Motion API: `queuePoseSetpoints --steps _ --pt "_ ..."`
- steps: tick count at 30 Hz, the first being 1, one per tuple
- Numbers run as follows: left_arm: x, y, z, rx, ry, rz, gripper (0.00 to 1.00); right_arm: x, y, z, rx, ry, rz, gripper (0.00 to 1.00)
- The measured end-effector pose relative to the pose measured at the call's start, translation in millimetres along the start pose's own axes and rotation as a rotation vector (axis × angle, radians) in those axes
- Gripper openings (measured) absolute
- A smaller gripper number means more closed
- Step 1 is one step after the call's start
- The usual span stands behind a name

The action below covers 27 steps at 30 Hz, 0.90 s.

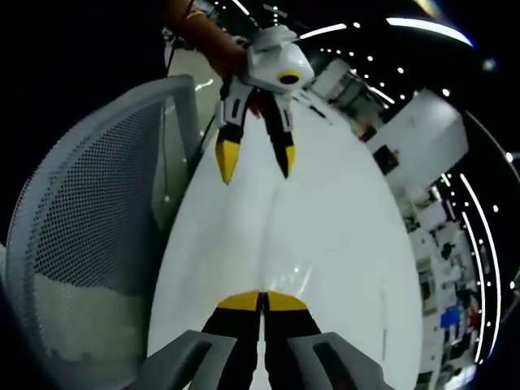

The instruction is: Open the resealable bag by pulling the two sides of the seal apart until the entire bag opening is separated and visibly accessible.

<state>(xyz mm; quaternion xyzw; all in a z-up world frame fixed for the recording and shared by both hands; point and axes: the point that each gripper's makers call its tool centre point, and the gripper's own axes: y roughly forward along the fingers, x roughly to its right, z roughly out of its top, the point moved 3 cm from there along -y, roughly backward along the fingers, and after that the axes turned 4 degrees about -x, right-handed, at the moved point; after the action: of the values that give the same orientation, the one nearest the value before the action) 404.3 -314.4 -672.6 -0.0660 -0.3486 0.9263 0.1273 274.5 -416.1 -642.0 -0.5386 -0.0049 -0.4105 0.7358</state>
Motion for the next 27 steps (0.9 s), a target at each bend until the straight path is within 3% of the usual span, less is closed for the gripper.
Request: queuePoseSetpoints --steps 14,22,27 --pt "-0.4 17 6.6 -0.038 0.113 -0.039 0.46 -6 -4 4.9 0.026 0.037 0.01 0.0" --pt "-2.4 27 8.6 -0.079 0.192 -0.051 0.29 -5 -6 2.4 0.026 0.048 0.009 0.0" --pt "-0.9 27 9.2 -0.087 0.214 -0.069 0.09 -4 -7 1.9 0.026 0.054 0.006 0.0"
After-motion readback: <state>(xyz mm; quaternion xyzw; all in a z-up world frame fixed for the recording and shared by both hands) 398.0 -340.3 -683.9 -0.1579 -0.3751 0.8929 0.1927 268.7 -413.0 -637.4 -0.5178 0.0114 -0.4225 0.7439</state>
